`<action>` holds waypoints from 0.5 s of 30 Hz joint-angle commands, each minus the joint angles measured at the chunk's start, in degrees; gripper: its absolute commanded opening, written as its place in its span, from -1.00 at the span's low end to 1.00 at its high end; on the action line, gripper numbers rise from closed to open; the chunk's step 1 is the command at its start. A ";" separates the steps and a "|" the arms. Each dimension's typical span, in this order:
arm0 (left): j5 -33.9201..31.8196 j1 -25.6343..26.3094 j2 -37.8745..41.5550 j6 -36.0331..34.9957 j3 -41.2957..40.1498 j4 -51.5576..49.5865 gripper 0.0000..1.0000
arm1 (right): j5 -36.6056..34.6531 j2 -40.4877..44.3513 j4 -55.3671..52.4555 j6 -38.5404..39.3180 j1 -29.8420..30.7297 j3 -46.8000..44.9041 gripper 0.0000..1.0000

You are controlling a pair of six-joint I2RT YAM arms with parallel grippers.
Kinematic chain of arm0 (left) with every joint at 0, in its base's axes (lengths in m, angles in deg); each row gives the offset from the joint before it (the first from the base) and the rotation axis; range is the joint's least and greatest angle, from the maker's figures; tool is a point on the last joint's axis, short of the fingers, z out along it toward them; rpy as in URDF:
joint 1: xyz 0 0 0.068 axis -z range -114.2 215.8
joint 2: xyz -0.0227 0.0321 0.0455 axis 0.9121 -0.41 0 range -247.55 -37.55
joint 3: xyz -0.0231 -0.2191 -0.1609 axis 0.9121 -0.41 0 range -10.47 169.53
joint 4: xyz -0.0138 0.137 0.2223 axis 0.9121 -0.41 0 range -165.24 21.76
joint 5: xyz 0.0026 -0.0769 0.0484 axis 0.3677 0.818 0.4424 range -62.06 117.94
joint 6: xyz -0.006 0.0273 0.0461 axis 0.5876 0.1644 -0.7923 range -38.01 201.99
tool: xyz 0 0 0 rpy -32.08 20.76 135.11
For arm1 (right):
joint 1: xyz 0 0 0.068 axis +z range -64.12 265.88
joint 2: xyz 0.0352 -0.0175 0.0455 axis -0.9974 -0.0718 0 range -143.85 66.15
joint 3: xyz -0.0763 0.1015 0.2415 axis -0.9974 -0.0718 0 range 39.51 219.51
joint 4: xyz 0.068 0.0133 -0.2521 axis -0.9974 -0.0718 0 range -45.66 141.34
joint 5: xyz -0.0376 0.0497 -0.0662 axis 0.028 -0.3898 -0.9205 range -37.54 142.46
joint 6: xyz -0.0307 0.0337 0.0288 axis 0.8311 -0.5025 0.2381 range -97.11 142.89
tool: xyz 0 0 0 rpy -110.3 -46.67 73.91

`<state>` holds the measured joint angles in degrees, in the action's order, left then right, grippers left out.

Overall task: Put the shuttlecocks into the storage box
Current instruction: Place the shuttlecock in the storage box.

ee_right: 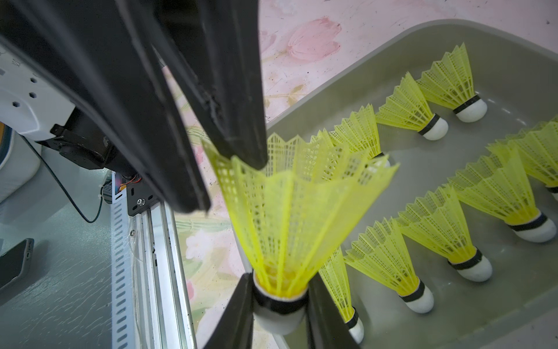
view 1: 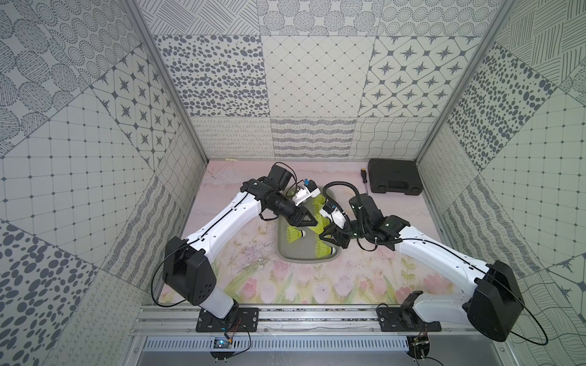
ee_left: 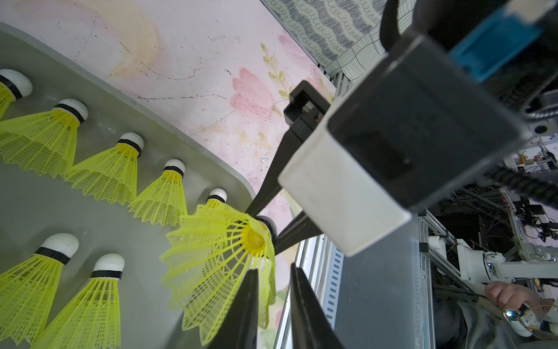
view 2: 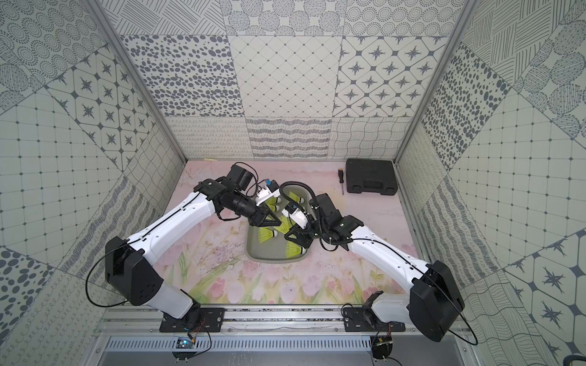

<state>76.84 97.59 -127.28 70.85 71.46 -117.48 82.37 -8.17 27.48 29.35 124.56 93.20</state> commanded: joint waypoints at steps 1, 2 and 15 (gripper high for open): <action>2.85 0.21 -0.31 0.59 0.10 0.26 -0.85 | -0.59 -0.56 1.30 0.60 0.50 1.71 -0.44; 2.60 0.20 -0.32 1.36 -0.06 0.86 -0.94 | -0.80 -0.56 1.31 0.62 0.50 1.75 -0.42; -10.33 0.21 9.35 30.68 -16.78 31.87 -1.00 | -16.38 8.89 12.65 -2.41 0.43 -7.64 0.48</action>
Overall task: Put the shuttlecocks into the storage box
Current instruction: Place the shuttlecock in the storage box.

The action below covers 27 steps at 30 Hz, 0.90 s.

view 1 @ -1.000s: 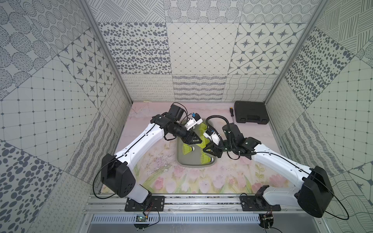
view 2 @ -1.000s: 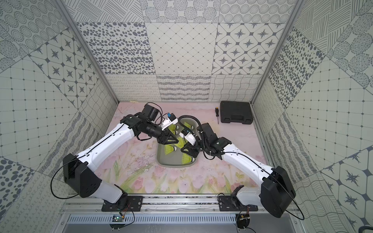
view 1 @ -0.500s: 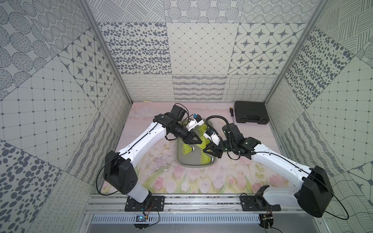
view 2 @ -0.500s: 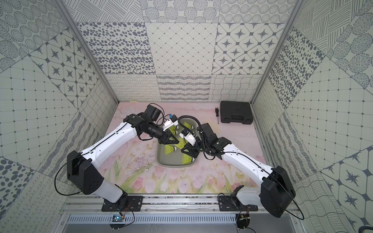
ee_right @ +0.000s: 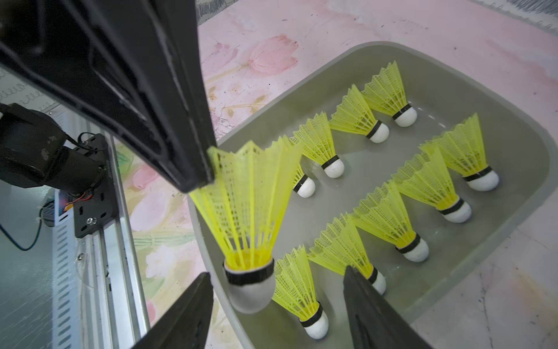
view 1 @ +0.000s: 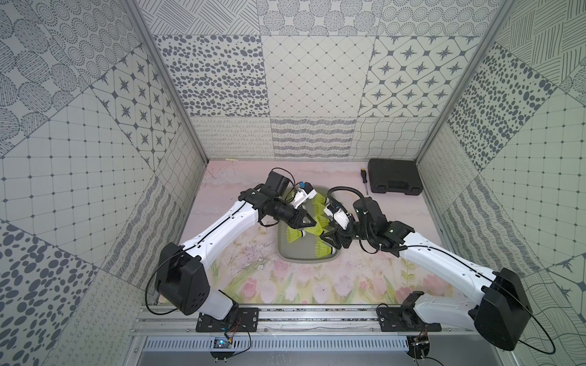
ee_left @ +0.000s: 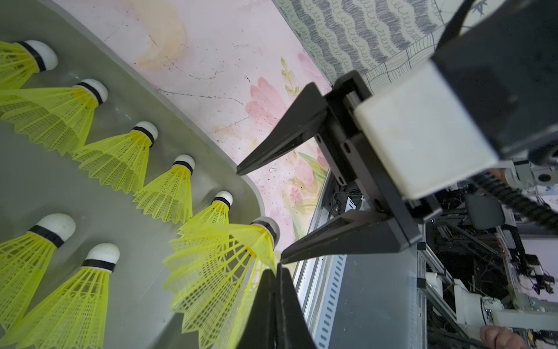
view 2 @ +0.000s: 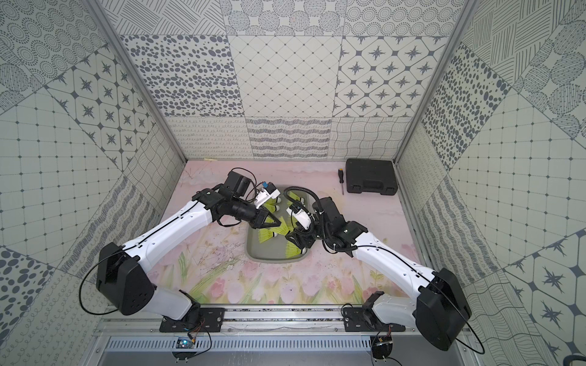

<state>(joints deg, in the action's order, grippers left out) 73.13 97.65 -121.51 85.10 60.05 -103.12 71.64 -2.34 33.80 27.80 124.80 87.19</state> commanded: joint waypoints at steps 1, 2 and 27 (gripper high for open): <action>-7.84 0.12 4.70 19.08 -7.17 19.64 -1.00 | -7.14 4.06 7.00 -1.11 0.17 -2.45 0.48; -8.86 0.12 5.54 21.21 -8.73 21.39 -1.00 | -8.59 4.87 7.68 -1.24 0.19 -3.00 0.49; -21.68 0.24 21.27 47.67 -32.61 29.31 -1.00 | -24.48 8.79 13.14 -3.81 0.18 -6.89 0.50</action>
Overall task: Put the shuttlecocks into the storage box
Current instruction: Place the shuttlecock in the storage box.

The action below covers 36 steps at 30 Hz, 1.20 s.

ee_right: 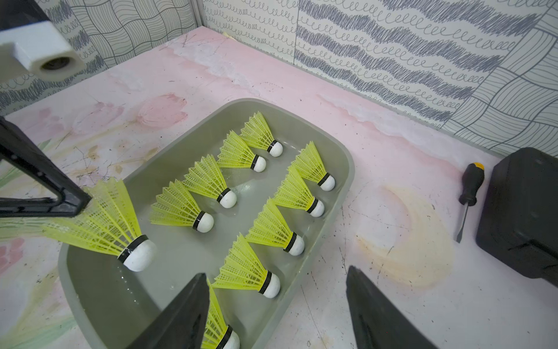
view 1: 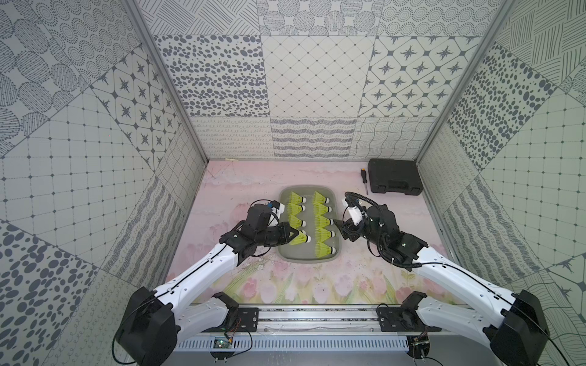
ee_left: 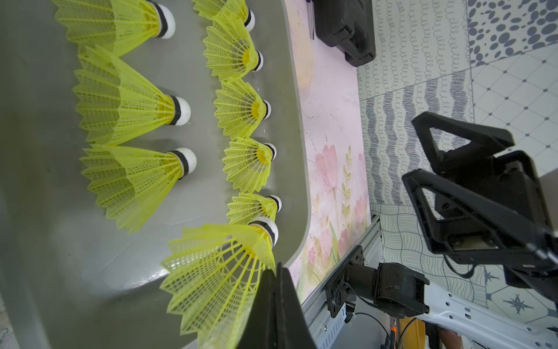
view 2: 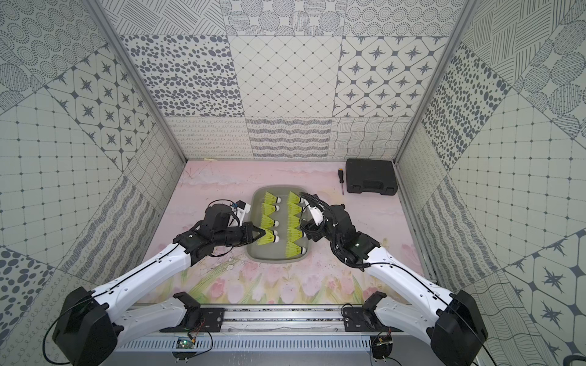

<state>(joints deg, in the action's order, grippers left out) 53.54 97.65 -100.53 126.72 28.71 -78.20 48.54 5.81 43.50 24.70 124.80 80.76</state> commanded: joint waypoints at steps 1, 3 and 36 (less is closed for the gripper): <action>-1.81 0.19 0.07 6.37 -1.70 4.91 -1.00 | -1.64 0.54 3.53 -0.68 0.16 -0.55 0.50; -1.59 0.23 -0.24 6.93 -2.39 5.42 -1.00 | -1.78 0.42 3.43 -0.77 0.18 -0.54 0.50; -2.20 0.84 -4.46 10.16 -8.00 9.35 -1.00 | -1.35 -2.77 3.26 -1.40 0.16 -0.74 0.51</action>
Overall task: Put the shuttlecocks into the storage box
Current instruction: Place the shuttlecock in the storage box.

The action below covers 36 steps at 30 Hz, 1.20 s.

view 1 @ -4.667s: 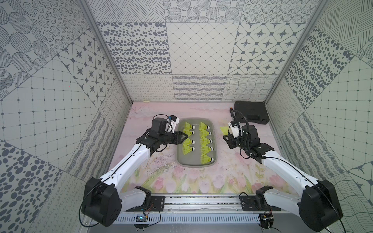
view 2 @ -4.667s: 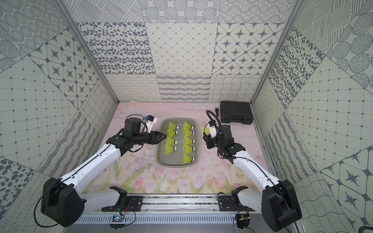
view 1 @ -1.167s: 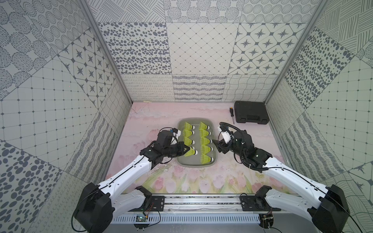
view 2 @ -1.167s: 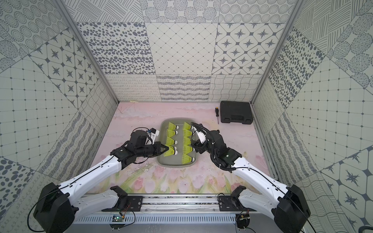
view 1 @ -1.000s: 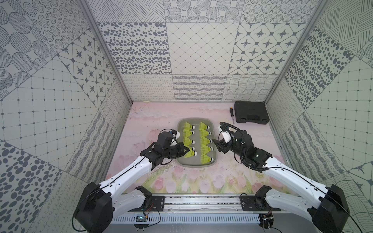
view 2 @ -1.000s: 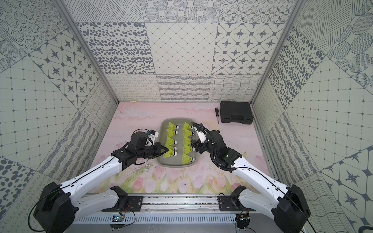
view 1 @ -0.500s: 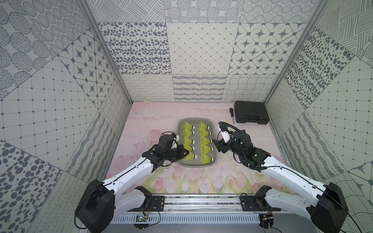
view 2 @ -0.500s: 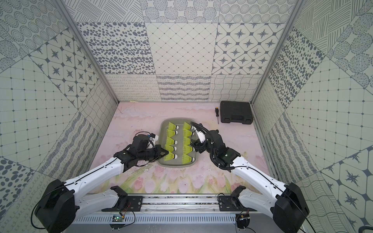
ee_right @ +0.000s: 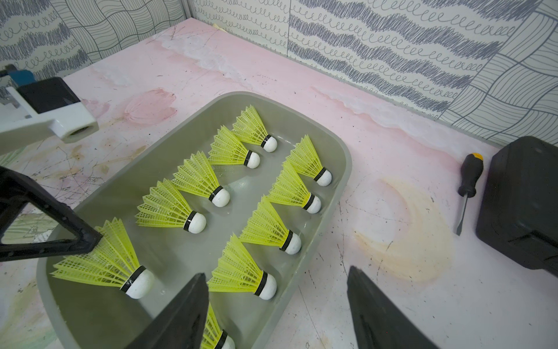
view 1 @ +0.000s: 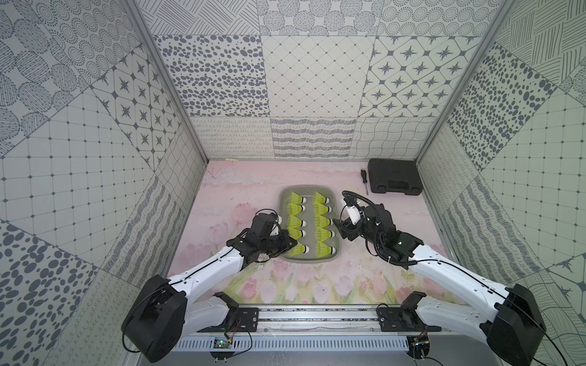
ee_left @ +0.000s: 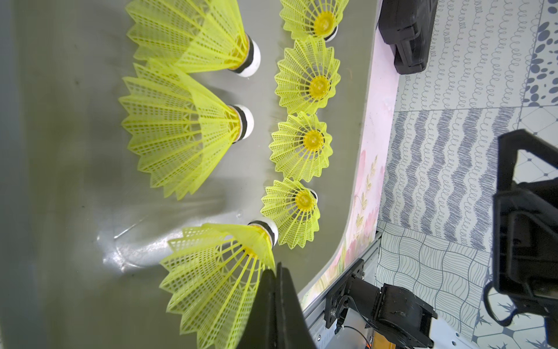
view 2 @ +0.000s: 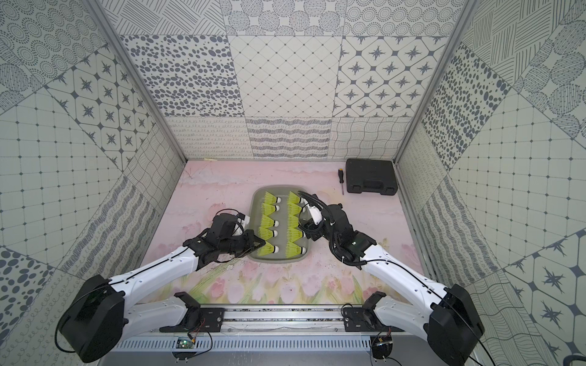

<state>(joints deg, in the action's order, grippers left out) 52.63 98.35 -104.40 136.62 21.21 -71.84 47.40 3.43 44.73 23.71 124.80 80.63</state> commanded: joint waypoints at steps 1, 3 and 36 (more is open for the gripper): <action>-1.22 0.14 -0.89 0.22 -0.70 3.11 -1.00 | -0.22 -0.35 1.99 -0.46 0.19 -0.65 0.52; -1.13 0.14 -1.44 0.04 -0.74 3.30 -1.00 | -0.17 -0.33 2.04 -0.46 0.17 -0.63 0.52; -7.84 0.22 -5.02 -4.96 1.05 -2.93 -1.00 | -0.35 -0.66 1.43 -0.20 0.15 -0.71 0.53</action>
<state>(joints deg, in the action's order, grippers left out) 47.71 98.42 -109.23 134.67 21.19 -72.34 47.40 3.37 44.55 23.69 124.80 80.20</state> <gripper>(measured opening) 0.047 0.767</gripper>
